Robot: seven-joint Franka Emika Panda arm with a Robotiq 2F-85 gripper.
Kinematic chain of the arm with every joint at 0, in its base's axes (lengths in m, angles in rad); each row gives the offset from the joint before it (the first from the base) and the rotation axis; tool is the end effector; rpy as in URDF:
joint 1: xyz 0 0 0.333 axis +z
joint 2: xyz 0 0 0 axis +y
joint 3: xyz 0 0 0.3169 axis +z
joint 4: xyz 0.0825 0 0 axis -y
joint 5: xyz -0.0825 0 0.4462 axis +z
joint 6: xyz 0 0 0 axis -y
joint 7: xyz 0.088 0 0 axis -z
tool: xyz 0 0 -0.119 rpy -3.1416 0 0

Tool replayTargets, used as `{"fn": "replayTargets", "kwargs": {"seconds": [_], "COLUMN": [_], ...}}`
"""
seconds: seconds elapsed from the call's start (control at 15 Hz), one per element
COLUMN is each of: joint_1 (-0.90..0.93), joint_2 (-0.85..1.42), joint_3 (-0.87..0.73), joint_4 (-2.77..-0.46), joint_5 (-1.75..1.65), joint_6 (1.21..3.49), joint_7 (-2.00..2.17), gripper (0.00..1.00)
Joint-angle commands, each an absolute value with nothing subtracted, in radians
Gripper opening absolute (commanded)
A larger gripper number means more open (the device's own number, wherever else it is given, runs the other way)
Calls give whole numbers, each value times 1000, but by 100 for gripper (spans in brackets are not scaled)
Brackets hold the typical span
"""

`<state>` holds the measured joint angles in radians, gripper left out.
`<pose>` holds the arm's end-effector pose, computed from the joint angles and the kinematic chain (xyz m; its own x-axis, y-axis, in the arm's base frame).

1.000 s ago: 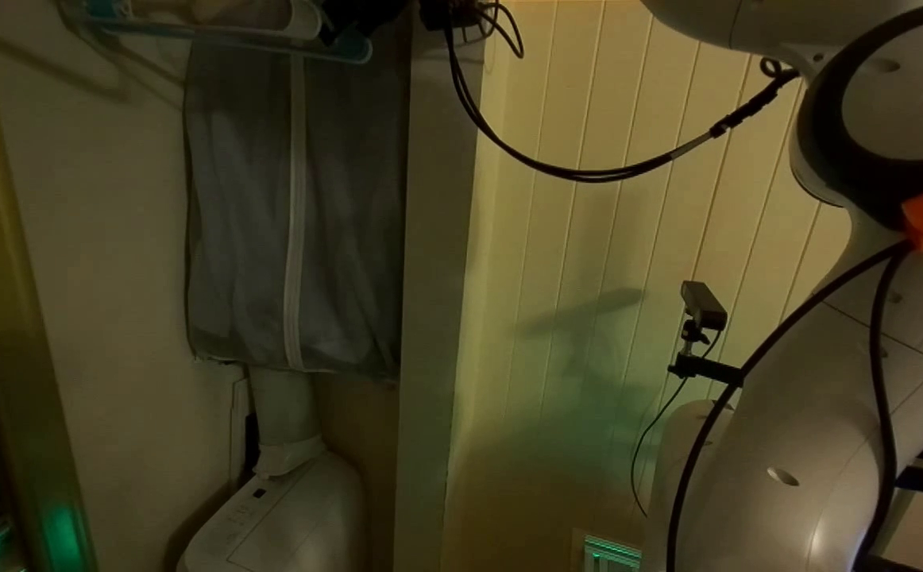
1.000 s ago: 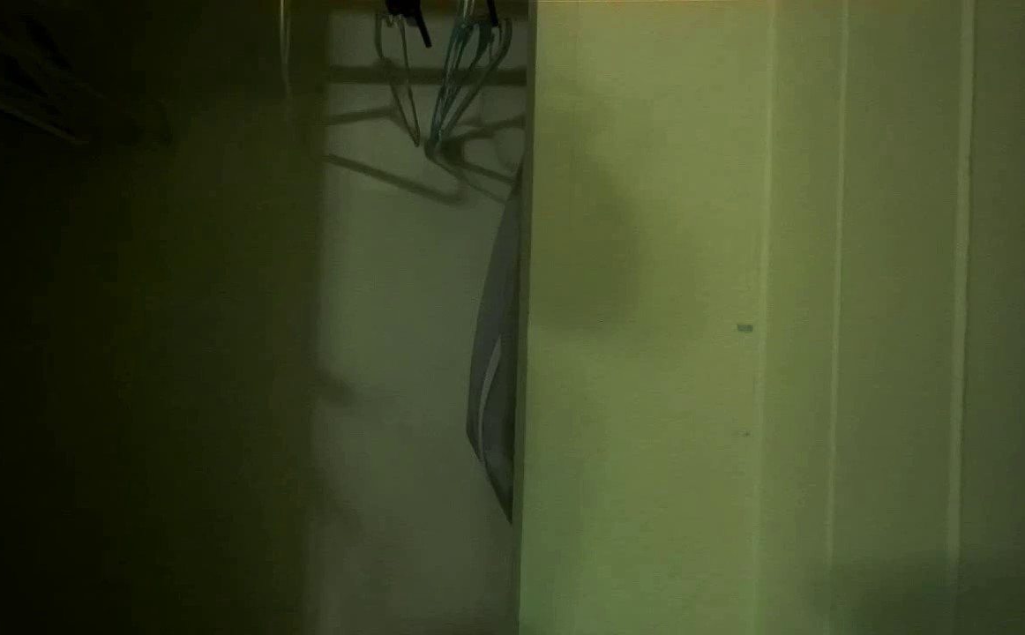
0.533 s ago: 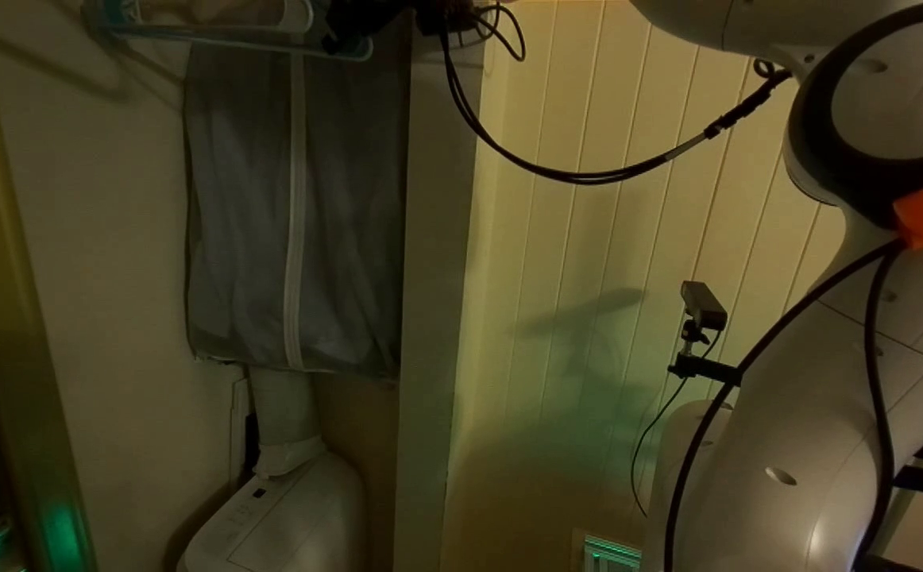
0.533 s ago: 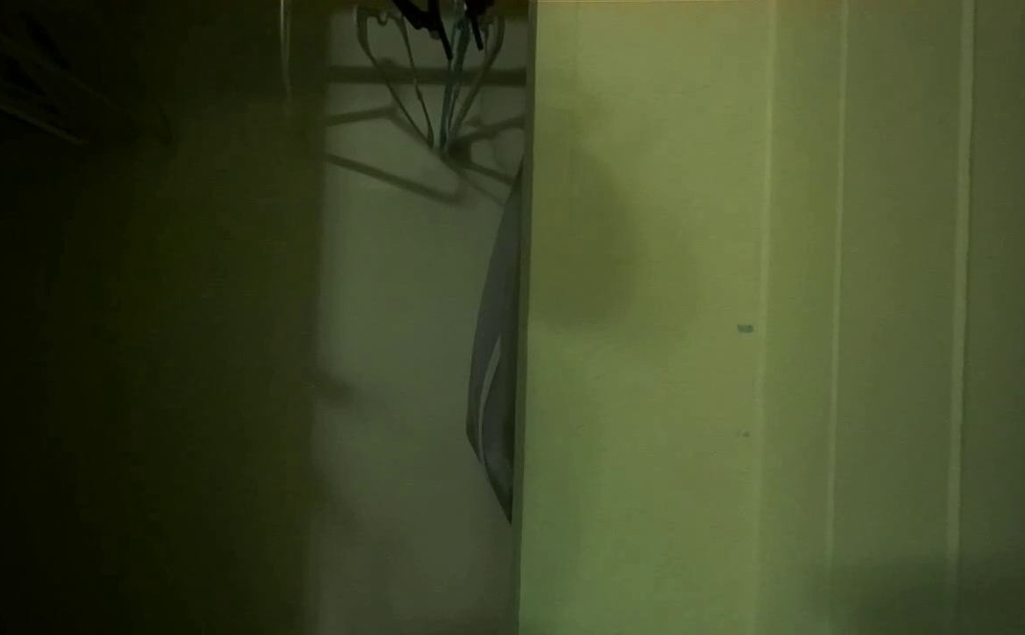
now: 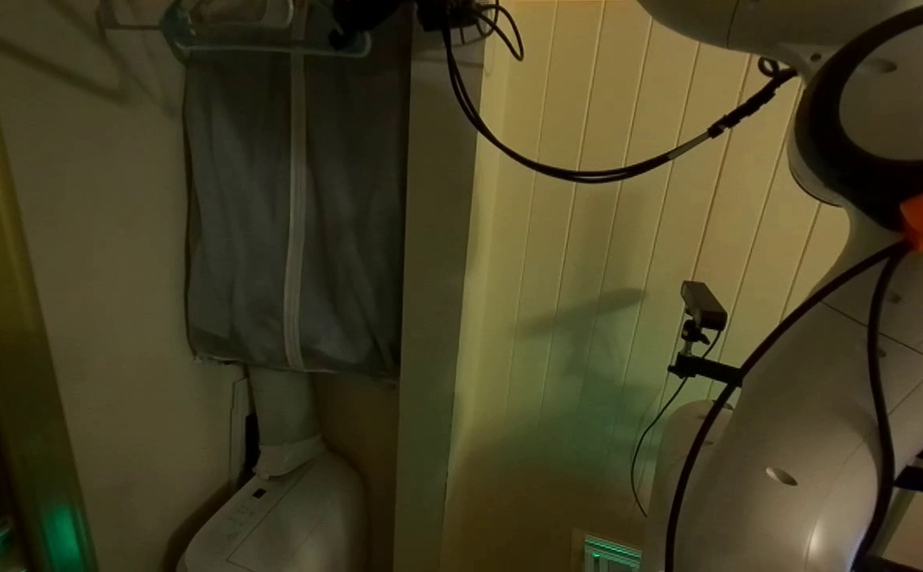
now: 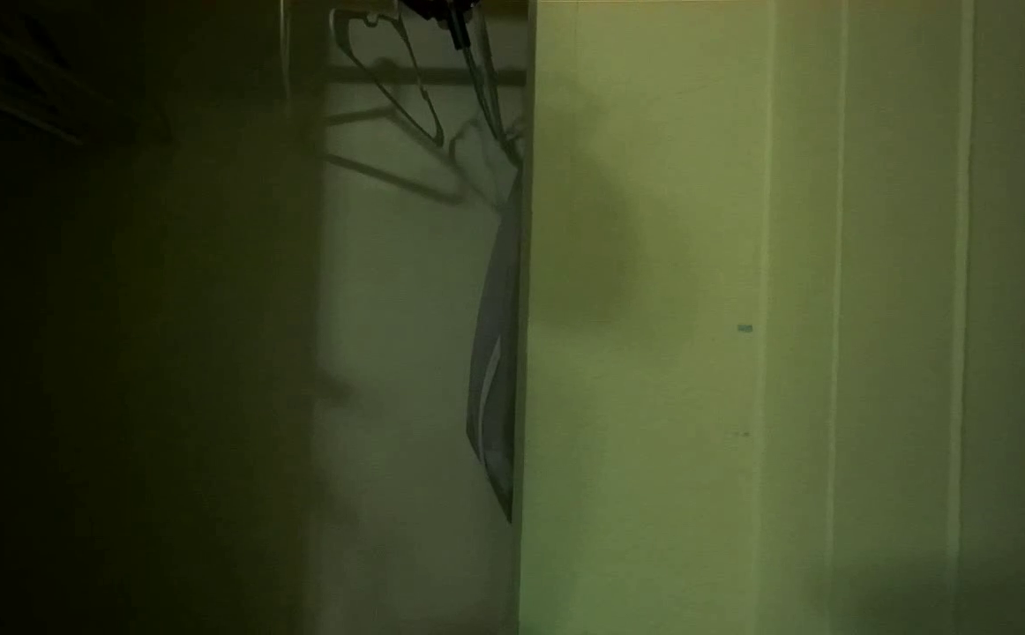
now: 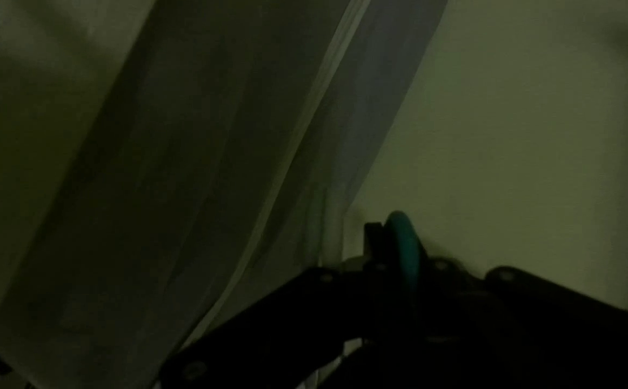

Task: Shift the blue coat hanger to the left

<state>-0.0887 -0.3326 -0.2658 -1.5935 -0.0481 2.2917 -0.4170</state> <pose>0.4811 -0.2221 0.8806 0.5792 0.1839 0.7942 -0.1230 -0.9433 0.3082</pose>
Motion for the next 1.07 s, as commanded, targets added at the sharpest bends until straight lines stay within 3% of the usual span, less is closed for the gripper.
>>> {"fn": "replayTargets", "kwargs": {"seconds": [0.0,0.53,1.0], "joint_1": [-75,-62,-43], "joint_2": [-355,-464,-646], "joint_3": [-257,-265,-290], "joint_4": [-1567,-1626,-1748], "joint_5": [-27,-1,63], "joint_6": [2270,2246,2005], "joint_7": [-435,-410,-417], "gripper": [2,2,2]}}
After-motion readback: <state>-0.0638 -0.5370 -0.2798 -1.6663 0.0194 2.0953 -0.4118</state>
